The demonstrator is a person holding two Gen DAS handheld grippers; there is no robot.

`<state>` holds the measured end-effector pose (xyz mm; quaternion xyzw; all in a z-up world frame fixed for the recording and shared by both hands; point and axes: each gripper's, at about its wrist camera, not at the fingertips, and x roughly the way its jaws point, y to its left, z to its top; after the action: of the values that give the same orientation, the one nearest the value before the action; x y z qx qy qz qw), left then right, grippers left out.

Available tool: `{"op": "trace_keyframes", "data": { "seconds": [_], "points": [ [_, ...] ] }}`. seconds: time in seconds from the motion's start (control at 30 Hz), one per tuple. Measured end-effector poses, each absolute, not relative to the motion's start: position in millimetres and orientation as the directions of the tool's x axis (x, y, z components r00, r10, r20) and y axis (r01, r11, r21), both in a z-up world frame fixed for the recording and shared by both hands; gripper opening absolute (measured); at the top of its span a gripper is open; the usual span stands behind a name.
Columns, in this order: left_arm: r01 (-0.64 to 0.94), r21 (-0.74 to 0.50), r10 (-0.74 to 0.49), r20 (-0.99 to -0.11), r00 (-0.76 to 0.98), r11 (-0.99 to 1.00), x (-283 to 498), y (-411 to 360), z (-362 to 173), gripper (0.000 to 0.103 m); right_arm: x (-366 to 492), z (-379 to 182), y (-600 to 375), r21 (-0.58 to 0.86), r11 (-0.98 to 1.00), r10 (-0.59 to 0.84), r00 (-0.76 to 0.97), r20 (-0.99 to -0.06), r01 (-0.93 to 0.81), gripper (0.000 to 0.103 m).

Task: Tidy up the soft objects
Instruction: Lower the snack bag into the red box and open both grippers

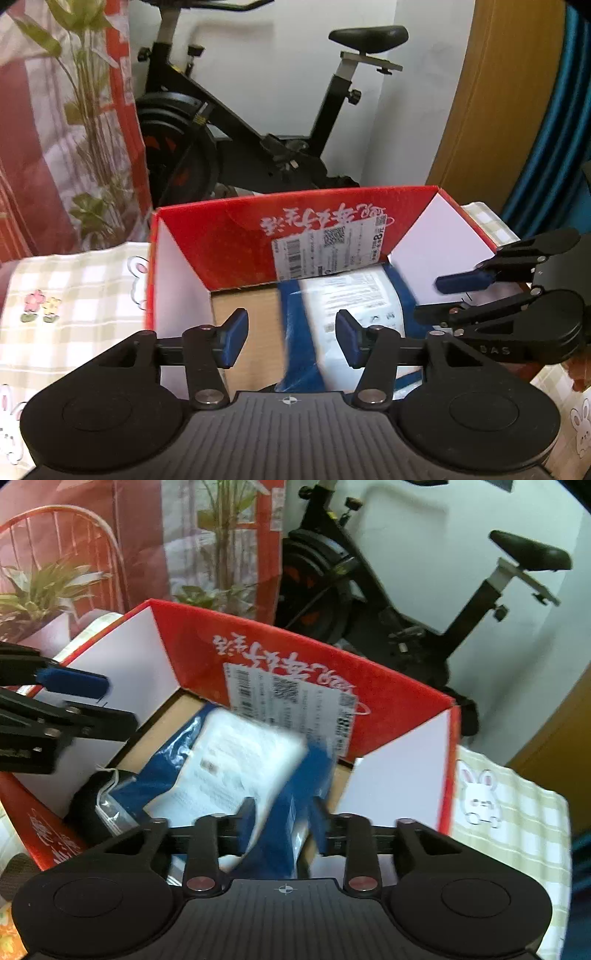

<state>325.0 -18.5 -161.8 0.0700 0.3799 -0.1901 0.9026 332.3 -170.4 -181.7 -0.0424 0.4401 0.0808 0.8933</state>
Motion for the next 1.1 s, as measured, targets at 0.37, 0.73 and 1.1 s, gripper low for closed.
{"op": "trace_keyframes", "data": {
  "seconds": [0.37,0.73,1.1],
  "points": [
    [0.369,-0.018,-0.287,-0.664,0.690,0.929,265.2,-1.8,-133.5,0.056,276.9,-135.8,-176.6,0.063,0.981,0.175,0.709,-0.683,-0.182,0.053],
    [0.371,-0.045,-0.301,-0.676,0.672,0.928,200.0,6.7,-130.5,0.056,209.3,-112.0,-161.1,0.073,0.965,0.242,0.738,-0.630,-0.254,0.052],
    [0.385,-0.099,-0.341,-0.694,0.634,0.917,171.1,2.6,-144.5,0.056,159.6,-119.8,-158.3,0.082,0.952,0.278,0.722,-0.633,-0.294,0.052]
  ]
}}
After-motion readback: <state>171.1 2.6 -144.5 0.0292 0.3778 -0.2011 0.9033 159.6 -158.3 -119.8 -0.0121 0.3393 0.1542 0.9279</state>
